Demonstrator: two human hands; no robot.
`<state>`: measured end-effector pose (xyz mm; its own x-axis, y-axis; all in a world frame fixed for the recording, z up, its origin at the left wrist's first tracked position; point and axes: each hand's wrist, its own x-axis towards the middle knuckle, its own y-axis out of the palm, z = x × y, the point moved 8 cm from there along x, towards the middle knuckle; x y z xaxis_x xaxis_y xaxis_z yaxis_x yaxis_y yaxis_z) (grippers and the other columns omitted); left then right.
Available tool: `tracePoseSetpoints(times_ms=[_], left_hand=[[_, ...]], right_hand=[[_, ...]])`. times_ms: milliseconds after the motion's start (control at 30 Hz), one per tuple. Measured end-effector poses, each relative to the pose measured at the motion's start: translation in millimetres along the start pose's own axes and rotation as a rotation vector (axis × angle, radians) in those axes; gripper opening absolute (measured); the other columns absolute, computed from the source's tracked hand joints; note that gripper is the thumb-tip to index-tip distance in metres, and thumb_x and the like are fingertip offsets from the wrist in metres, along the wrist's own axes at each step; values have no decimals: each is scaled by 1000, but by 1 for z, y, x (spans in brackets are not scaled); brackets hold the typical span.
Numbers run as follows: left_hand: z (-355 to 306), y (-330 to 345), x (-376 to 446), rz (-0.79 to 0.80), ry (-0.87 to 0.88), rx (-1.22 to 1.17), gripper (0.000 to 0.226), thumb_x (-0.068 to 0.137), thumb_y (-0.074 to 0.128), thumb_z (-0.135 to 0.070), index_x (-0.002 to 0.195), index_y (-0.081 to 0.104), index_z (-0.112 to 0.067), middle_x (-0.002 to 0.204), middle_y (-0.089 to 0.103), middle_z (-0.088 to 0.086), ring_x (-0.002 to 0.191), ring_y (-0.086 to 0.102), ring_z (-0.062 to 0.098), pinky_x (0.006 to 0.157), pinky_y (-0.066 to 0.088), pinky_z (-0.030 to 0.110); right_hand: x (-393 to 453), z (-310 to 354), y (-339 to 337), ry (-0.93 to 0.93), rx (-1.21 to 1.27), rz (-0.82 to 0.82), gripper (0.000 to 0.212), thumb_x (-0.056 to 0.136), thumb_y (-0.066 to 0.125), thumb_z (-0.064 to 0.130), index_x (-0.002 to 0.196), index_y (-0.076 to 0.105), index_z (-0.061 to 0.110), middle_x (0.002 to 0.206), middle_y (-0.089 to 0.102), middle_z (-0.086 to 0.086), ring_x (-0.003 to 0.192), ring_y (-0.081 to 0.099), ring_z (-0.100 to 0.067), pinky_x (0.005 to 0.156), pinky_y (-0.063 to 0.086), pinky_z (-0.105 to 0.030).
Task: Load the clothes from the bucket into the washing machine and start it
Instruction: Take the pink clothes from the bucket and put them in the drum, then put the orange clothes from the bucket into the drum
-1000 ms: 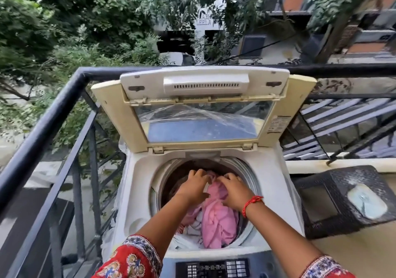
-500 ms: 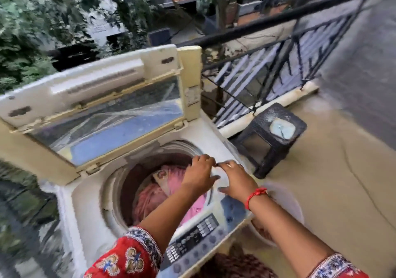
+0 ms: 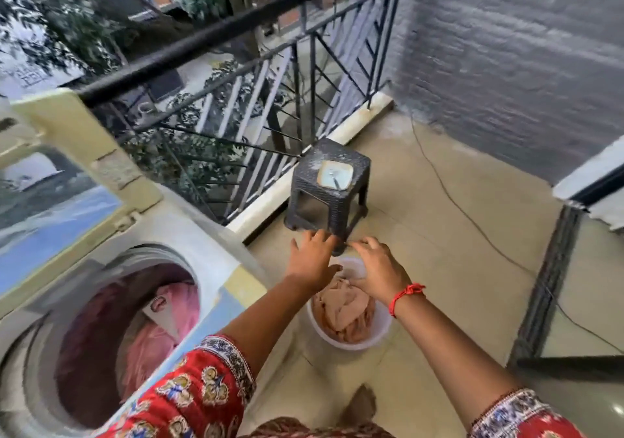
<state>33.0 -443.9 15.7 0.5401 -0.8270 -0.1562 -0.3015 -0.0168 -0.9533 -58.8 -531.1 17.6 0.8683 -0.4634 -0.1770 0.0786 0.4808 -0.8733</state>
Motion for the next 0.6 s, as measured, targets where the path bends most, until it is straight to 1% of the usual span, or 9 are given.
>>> tracePoseSetpoints(times_ms=[67, 167, 300, 367, 433, 533, 600], left_hand=[[-24, 21, 17, 31, -2, 2, 50, 82, 67, -42, 126, 46, -31, 136, 44, -4, 130, 35, 26, 103, 35, 58], [-46, 53, 36, 78, -18, 12, 52, 83, 64, -47, 129, 46, -32, 138, 43, -4, 131, 35, 26, 103, 36, 56], [-57, 92, 49, 124, -60, 29, 52, 83, 64, -48, 129, 46, -34, 142, 42, -5, 130, 35, 25, 104, 35, 52], [-58, 109, 52, 186, -65, 75, 57, 82, 65, -46, 133, 43, -32, 144, 39, -4, 132, 33, 26, 106, 32, 54], [-59, 123, 56, 243, -56, 118, 61, 83, 65, -44, 137, 40, -31, 147, 36, -2, 134, 31, 27, 108, 27, 58], [-57, 141, 66, 284, -54, 141, 64, 84, 64, -40, 140, 35, -30, 149, 33, -2, 135, 30, 28, 110, 24, 60], [-53, 157, 76, 306, -51, 156, 67, 84, 64, -38, 143, 32, -30, 151, 30, -1, 137, 28, 29, 111, 24, 59]], right_hand=[[-2, -39, -1, 31, 6, 29, 69, 70, 79, 40, 132, 50, 30, 129, 48, -4, 112, 52, -29, 92, 50, -41], [-1, -86, 2, 45, 4, 68, 67, 71, 77, 39, 132, 47, 32, 131, 46, -2, 115, 51, -29, 92, 50, -41], [2, -134, 15, 81, 2, 167, 71, 65, 78, 38, 129, 46, 34, 133, 44, -5, 115, 52, -32, 90, 52, -43], [5, -147, 25, 84, -9, 207, 70, 65, 78, 41, 128, 47, 32, 133, 44, -6, 115, 52, -33, 88, 52, -43], [11, -156, 37, 81, -7, 227, 64, 70, 74, 40, 128, 48, 31, 134, 43, -6, 117, 50, -33, 88, 52, -43], [21, -165, 60, 85, 4, 250, 66, 77, 72, 32, 135, 43, 37, 142, 38, -3, 125, 45, -31, 93, 51, -42], [32, -170, 76, 90, 2, 260, 67, 80, 70, 27, 139, 40, 37, 145, 35, -2, 129, 42, -29, 96, 49, -41]])
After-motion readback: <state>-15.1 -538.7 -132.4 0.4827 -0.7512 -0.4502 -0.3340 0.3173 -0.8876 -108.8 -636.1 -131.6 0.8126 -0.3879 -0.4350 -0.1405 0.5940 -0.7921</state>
